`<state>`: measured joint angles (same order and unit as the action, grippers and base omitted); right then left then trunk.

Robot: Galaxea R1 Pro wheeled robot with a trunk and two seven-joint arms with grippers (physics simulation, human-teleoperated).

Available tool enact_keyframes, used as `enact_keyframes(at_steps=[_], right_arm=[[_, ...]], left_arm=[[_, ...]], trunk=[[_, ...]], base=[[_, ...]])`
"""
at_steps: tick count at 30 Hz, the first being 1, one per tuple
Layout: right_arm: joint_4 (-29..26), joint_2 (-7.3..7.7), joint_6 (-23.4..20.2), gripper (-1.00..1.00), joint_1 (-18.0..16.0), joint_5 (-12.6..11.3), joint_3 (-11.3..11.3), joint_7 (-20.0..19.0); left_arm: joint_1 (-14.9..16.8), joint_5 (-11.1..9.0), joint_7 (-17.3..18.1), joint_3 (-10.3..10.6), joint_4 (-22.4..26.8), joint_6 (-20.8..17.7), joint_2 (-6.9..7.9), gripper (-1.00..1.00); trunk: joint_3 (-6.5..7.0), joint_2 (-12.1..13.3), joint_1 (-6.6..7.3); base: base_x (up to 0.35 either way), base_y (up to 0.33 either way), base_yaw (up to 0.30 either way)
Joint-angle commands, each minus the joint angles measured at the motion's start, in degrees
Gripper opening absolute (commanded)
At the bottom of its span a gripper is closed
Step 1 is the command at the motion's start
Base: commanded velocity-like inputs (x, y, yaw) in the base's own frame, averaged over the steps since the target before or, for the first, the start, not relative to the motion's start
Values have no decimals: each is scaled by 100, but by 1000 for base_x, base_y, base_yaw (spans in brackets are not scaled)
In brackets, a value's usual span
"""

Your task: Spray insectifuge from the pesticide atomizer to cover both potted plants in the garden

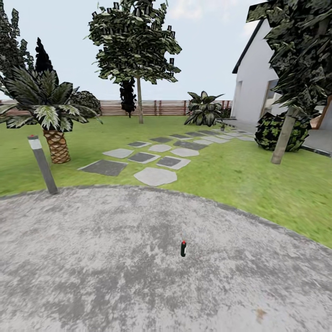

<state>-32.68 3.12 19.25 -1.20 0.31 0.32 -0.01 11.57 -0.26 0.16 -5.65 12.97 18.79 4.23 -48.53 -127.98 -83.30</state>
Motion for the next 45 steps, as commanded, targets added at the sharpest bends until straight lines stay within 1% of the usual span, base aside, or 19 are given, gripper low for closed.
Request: enact_keyframes(at_steps=[1,14,19,29,45], right_arm=[[4,2,17,100,-3,4,3,-4],[-16,-4,18,100,-3,-13,12,10],[-11,-5,17,100,-3,-13,12,10],[-2,-5,17,100,-3,-12,12,10],[-10,-5,17,100,-3,-13,18,10]], left_arm=[[4,-3,2,-15,-5,19,-1,100],[4,0,2,-15,-5,19,-1,100],[4,0,2,-15,-5,19,-3,100],[4,0,2,-15,-7,19,-2,100],[4,-2,2,-15,-5,19,-13,100]], trunk=[[-6,-2,-2],[-6,-2,-2],[-6,-2,-2],[-6,-2,-2],[-6,-2,-2]], base=[[339,0,-1],[339,0,-11],[335,-58,-238],[291,-160,-290],[30,-14,-276]])
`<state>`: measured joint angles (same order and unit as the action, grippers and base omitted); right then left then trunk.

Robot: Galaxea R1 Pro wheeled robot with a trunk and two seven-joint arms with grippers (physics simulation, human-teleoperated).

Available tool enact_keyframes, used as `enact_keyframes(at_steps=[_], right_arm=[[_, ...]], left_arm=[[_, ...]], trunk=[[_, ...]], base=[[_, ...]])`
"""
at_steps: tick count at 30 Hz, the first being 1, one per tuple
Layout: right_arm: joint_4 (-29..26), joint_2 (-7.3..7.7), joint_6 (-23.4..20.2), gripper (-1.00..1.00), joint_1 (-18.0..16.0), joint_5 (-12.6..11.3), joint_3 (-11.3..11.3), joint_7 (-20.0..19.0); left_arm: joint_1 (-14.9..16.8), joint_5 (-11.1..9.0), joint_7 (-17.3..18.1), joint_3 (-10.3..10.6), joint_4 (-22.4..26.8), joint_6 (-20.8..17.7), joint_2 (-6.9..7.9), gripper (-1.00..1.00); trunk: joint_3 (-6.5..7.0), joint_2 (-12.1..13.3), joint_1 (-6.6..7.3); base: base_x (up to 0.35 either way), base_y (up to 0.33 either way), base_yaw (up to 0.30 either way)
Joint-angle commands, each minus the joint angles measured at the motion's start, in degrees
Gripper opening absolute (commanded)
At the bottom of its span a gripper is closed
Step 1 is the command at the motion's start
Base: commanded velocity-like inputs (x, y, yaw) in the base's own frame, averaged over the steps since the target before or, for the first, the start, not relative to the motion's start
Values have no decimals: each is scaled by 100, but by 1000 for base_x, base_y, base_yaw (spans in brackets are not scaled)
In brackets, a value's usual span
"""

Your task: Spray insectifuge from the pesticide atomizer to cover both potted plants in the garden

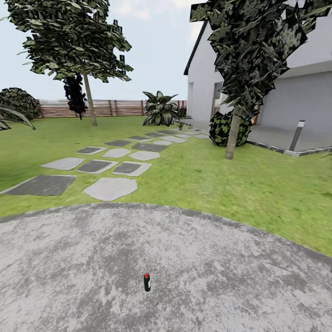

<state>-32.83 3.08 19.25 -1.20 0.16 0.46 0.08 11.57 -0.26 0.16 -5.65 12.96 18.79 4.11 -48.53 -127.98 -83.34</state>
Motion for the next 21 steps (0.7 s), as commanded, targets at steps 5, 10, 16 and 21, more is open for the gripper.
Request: enact_keyframes(at_steps=[5,10,16,21], right_arm=[[-380,6,11,100,-116,10,-2,9],[-730,6,-41,100,-998,23,-2,10],[-376,9,-444,100,-2182,10,2,76],[-294,57,-1037,100,-2419,7,-1,120]], left_arm=[[412,65,45,26,183,-55,-69,100],[1291,251,61,40,207,-155,-79,100],[1741,372,39,38,207,-511,-79,100],[1752,374,26,43,207,-504,-49,100]], trunk=[[-5,-2,1],[-5,-2,1],[-5,-2,1],[-5,-2,1]], base=[[0,0,-9],[0,0,-1],[0,0,0],[0,0,0]])
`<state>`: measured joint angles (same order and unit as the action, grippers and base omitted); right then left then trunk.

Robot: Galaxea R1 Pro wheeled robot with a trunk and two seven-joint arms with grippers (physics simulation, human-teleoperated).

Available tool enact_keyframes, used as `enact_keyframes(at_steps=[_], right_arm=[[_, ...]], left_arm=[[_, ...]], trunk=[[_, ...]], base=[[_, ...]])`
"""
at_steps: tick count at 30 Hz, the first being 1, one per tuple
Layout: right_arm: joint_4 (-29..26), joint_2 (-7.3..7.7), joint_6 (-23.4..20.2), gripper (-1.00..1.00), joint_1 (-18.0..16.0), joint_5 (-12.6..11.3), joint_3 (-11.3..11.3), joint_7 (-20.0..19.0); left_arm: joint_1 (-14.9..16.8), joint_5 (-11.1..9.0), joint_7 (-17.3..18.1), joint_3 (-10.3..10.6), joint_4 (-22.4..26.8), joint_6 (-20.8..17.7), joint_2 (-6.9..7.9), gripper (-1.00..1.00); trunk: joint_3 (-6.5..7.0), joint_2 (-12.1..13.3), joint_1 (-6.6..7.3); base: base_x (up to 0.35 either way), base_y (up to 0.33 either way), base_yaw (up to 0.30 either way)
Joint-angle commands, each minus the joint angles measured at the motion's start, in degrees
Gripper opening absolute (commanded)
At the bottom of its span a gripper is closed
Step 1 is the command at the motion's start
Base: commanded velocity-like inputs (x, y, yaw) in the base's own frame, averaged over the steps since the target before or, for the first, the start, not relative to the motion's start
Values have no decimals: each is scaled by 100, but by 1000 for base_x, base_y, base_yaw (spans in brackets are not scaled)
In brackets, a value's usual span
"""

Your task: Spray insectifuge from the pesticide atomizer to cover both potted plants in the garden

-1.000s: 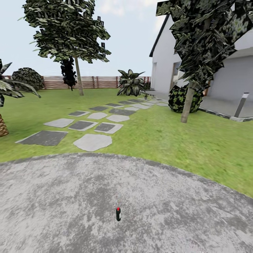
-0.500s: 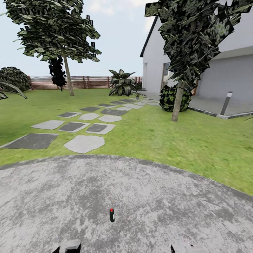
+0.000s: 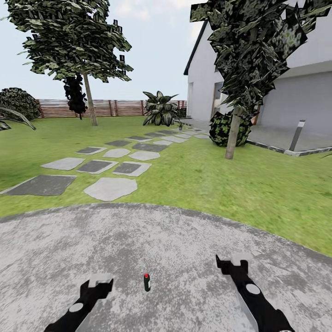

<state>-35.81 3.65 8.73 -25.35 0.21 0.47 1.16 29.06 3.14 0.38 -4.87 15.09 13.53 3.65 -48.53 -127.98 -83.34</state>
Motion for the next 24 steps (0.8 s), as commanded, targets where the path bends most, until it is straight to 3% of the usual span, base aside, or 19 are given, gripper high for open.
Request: enact_keyframes(at_steps=[1,17,24], right_arm=[[10,8,-26,100,-17,4,-8,4],[161,22,-89,100,-40,8,-17,13],[162,23,-90,100,-40,6,-14,16]], left_arm=[[-6,27,2,-42,-6,33,3,100],[-32,44,18,-14,-4,53,4,100],[-23,39,17,-19,-6,53,4,100]], trunk=[[-5,-2,1],[-5,-2,1],[-5,-2,1]], base=[[0,0,0],[2,0,0],[124,0,0]])
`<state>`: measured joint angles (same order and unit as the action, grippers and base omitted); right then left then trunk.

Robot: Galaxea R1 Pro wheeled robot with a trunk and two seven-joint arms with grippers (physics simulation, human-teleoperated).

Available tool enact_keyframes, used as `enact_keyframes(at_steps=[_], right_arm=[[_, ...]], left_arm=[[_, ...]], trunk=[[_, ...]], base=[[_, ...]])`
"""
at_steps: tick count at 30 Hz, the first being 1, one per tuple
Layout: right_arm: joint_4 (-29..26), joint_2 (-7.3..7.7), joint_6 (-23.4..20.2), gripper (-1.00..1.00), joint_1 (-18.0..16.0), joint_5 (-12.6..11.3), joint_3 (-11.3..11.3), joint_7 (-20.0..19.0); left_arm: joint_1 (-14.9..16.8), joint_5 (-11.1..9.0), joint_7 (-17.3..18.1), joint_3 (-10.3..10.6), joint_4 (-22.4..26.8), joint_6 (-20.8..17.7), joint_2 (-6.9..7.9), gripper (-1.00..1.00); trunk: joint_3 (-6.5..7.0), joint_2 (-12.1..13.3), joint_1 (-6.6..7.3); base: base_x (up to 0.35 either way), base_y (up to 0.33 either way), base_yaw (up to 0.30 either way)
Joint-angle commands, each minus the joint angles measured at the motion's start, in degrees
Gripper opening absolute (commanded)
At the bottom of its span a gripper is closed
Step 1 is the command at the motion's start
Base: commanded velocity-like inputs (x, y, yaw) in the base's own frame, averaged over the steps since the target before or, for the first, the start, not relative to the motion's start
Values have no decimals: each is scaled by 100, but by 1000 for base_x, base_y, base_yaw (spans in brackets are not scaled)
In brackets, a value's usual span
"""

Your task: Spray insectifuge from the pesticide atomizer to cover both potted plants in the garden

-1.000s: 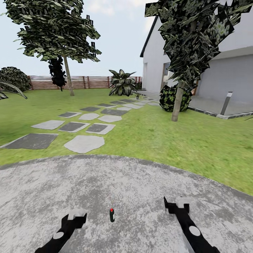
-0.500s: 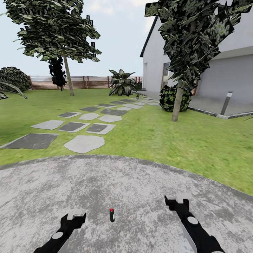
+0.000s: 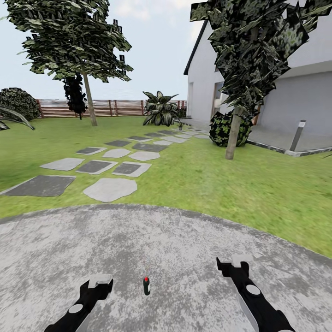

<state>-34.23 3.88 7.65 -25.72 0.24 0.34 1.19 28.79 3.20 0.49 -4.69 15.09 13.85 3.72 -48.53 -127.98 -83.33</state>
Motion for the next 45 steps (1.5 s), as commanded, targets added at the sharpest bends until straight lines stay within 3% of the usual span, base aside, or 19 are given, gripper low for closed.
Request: enact_keyframes(at_steps=[1,19,30,36,45], right_arm=[[4,1,17,100,-3,3,0,12],[4,7,17,100,-3,3,-5,12],[-4,7,17,100,-3,3,1,21],[0,6,17,100,-3,3,-4,21],[3,1,14,100,-3,3,1,21]], left_arm=[[4,34,5,-38,-6,21,-3,100],[4,30,41,-28,15,8,-3,100],[-3,38,74,-11,-12,18,4,100],[-1,41,367,276,-22,19,4,100],[4,35,382,272,-23,21,14,100]], trunk=[[-5,-2,1],[-5,-2,1],[-203,-443,-241],[-310,-684,-373],[-508,-1045,-570]], base=[[22,0,0],[74,0,-55],[0,0,-1],[0,0,0],[0,0,0]])
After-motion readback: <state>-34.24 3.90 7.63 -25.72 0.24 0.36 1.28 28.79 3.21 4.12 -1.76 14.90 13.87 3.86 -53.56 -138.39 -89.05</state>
